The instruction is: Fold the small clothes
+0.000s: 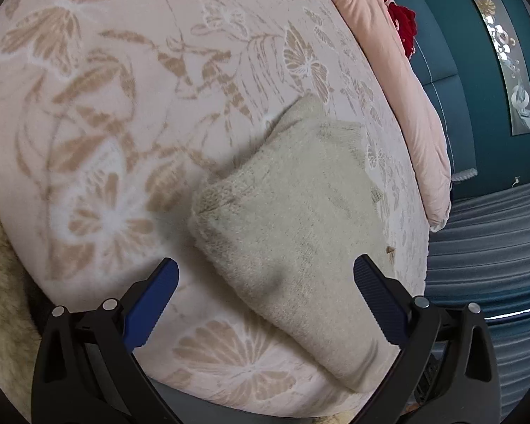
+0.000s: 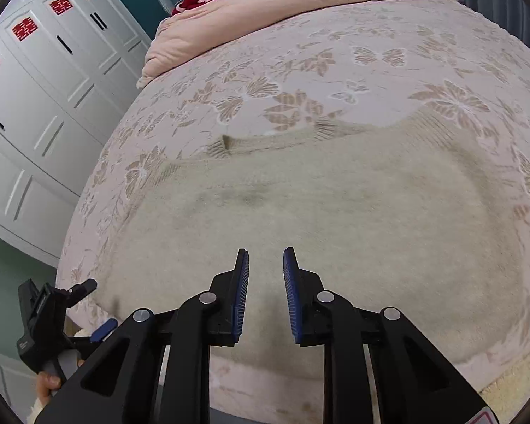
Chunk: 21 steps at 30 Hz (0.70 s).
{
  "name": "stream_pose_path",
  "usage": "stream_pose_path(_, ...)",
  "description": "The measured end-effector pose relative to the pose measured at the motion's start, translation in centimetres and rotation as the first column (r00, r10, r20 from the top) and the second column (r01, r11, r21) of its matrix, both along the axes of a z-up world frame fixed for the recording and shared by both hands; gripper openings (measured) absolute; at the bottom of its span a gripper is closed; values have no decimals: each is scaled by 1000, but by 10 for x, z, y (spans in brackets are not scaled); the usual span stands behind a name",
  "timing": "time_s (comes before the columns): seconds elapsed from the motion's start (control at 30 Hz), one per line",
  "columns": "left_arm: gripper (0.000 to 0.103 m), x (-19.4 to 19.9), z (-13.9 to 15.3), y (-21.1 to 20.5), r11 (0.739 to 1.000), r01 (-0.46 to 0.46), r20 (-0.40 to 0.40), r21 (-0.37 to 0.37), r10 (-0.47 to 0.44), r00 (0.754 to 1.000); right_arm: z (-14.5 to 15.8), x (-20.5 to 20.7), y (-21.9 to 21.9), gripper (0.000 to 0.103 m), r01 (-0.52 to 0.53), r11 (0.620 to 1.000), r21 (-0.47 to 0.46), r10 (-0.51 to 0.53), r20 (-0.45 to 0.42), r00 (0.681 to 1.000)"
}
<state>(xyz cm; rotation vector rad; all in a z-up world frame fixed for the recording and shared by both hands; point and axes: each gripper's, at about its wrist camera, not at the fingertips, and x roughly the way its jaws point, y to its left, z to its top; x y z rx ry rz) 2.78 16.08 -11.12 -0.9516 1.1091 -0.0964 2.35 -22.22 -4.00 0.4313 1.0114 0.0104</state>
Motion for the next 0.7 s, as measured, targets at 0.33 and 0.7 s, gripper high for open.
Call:
stream_pose_path(0.33, 98, 19, -15, -18, 998, -13, -25, -68, 11, 1000, -12, 85, 46, 19, -49, 998, -31, 48, -44, 998)
stream_pose_path(0.7, 98, 22, -15, -19, 999, 13, -1, -43, -13, 1000, -78, 156, 97, 23, -163, 979, -125, 138, -187, 973)
